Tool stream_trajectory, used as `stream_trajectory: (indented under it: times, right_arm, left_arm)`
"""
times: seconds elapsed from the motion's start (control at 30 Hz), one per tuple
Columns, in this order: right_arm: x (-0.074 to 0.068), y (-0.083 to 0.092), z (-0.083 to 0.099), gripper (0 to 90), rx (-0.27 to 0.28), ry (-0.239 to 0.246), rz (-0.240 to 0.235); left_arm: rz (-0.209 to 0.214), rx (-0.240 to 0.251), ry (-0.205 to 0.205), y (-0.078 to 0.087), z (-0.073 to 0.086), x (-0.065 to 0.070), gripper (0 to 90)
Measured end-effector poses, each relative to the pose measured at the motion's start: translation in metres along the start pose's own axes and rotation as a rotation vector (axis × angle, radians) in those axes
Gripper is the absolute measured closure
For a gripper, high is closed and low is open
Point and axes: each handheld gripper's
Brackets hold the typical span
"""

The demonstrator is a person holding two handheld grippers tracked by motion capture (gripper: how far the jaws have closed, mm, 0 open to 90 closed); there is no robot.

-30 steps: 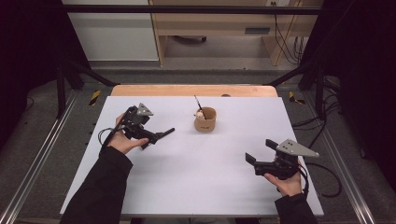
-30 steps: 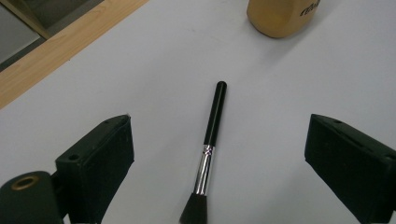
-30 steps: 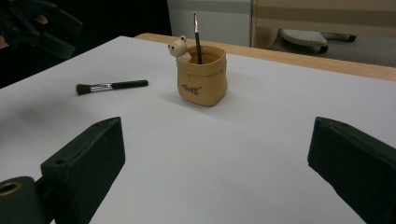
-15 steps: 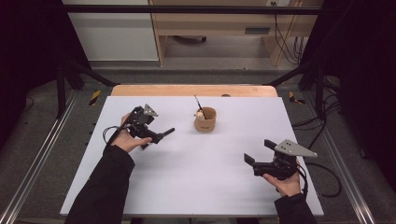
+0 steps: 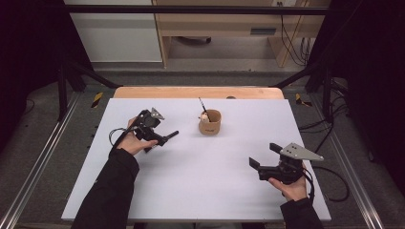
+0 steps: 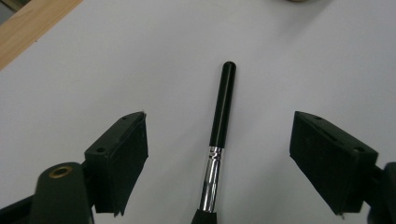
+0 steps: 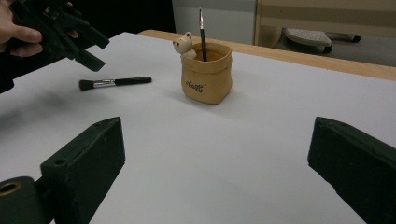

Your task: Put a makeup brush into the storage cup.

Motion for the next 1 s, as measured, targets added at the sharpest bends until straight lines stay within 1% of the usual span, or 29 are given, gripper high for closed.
stream_trajectory:
  times: [0.03,0.1,0.23,0.27,0.3,0.4,0.53,0.57,0.6,0.67,0.8,0.9,1.0]
  right_arm:
    - [0.0,0.0,0.0,4.6,0.001,-0.002,0.001]
    - [-0.001,0.0,0.0,4.6,0.0,-0.003,0.002]
    - [0.0,0.0,0.0,4.7,0.004,-0.003,0.005]
    - [0.0,0.0,0.0,4.7,0.005,-0.006,0.004]
    - [0.0,0.0,0.0,4.7,0.004,-0.004,0.004]
    - [0.0,-0.001,0.0,4.7,-0.001,-0.001,0.004]
    - [-0.001,-0.002,0.0,4.7,-0.004,0.001,0.003]
    - [-0.001,-0.001,0.0,4.7,-0.004,-0.002,0.002]
    - [-0.001,-0.001,0.0,4.7,-0.005,0.0,0.002]
    - [0.0,-0.001,0.0,4.7,-0.003,-0.001,0.003]
    - [-0.001,-0.001,0.0,4.7,-0.004,-0.001,0.002]
    - [-0.001,-0.001,0.0,4.7,-0.004,-0.002,0.001]
    - [-0.001,-0.002,0.001,4.7,-0.005,-0.001,0.001]
  left_arm:
    - [0.003,-0.004,0.001,-0.001,0.0,0.0,21.3]
    - [-0.004,-0.008,0.001,-0.003,0.001,-0.001,23.1]
    - [0.002,-0.015,0.008,-0.006,0.002,-0.002,29.5]
    - [-0.003,-0.02,0.007,-0.007,0.002,-0.002,31.2]
    - [0.003,-0.02,0.009,-0.008,0.002,-0.002,32.4]
    - [0.011,-0.044,0.002,-0.012,0.002,-0.002,36.0]
    - [0.023,-0.066,0.006,-0.02,0.004,-0.001,39.2]
    - [0.023,-0.075,-0.001,-0.022,0.004,-0.002,40.5]
    - [0.024,-0.074,0.008,-0.024,0.005,-0.001,41.2]
    - [0.022,-0.092,-0.003,-0.028,0.005,-0.001,42.5]
    - [0.029,-0.105,0.004,-0.033,0.005,-0.001,45.4]
    - [0.029,-0.118,0.01,-0.036,0.006,-0.001,49.4]
    - [0.047,-0.122,0.022,-0.037,0.007,-0.001,54.3]
Point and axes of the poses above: each handheld gripper's, and its own axes: y roughly backward along the jaws, z roughly out of its underside, x roughly to its right, and after that the axes turned 2 degrees about -z, right-handed
